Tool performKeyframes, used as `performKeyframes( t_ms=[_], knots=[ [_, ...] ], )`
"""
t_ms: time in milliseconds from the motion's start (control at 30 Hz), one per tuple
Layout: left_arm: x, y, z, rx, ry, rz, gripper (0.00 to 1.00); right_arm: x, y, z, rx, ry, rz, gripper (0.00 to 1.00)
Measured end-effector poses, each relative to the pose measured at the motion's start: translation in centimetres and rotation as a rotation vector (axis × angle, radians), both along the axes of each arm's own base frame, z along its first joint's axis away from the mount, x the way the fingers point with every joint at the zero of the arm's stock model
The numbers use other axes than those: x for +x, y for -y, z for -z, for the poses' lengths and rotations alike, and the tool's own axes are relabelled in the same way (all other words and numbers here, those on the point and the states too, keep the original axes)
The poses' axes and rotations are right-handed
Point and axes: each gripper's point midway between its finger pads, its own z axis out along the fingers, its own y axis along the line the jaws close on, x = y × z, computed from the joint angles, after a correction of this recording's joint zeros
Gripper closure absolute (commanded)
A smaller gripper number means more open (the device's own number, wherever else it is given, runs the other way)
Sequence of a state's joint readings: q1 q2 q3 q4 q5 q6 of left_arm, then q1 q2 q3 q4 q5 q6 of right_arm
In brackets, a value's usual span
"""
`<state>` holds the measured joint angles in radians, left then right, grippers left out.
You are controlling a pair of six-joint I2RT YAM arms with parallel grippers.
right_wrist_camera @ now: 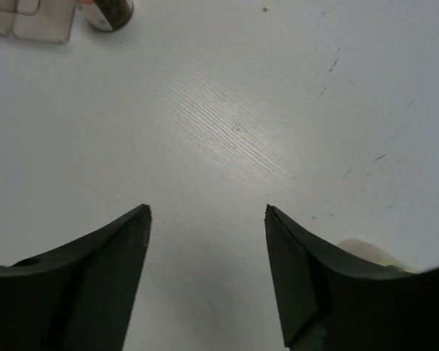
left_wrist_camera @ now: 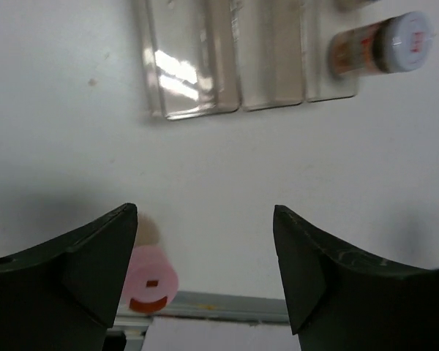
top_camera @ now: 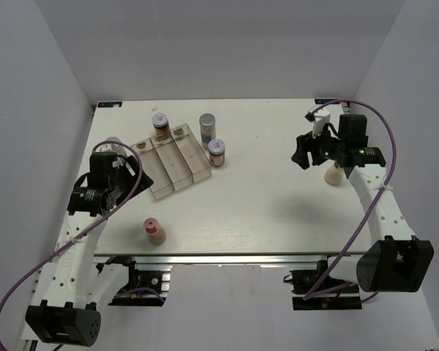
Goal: Organize the condiment bottles
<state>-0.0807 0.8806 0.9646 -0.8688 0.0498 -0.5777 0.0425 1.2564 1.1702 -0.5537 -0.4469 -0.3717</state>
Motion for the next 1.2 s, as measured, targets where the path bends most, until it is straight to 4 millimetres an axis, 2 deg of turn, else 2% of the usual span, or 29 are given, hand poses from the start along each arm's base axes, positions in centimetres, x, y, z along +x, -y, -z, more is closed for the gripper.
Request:
performKeyframes(
  t_ms=[67,200,433,533,800,900,967,1200],
  knots=[
    [-1.3,-0.5,1.4,0.008,-0.091,-0.041,0.1,-0.1,-0.1,0.4,0.009,-0.016,0.007,0.14],
    [-4.2,-1.2,3.6,0.027,-0.271,-0.092,0.05,-0.1,-0.2,0.7,0.028,-0.032,0.015,0.13],
    [-6.2,-1.1,7.1,0.05,-0.502,-0.087,0.02,0.6,-0.6,1.2,0.053,-0.049,0.014,0.11],
    [-6.9,-0.4,8.1,0.052,-0.558,-0.053,0.02,0.8,-0.7,1.3,0.058,-0.046,0.014,0.11],
    [-8.2,3.3,10.1,0.104,-0.666,0.106,0.02,1.1,-0.9,1.4,0.077,-0.05,0.016,0.11],
    [-8.8,4.1,10.8,0.137,-0.708,0.137,0.03,1.3,-1.0,1.5,0.079,-0.042,0.017,0.11],
    [-8.8,4.1,10.9,0.148,-0.711,0.131,0.06,1.2,-0.9,1.9,0.078,-0.047,0.017,0.11],
    [-8.6,3.7,11.0,0.169,-0.707,0.096,0.36,0.7,-0.9,2.9,0.077,-0.07,0.019,0.11]
  ],
)
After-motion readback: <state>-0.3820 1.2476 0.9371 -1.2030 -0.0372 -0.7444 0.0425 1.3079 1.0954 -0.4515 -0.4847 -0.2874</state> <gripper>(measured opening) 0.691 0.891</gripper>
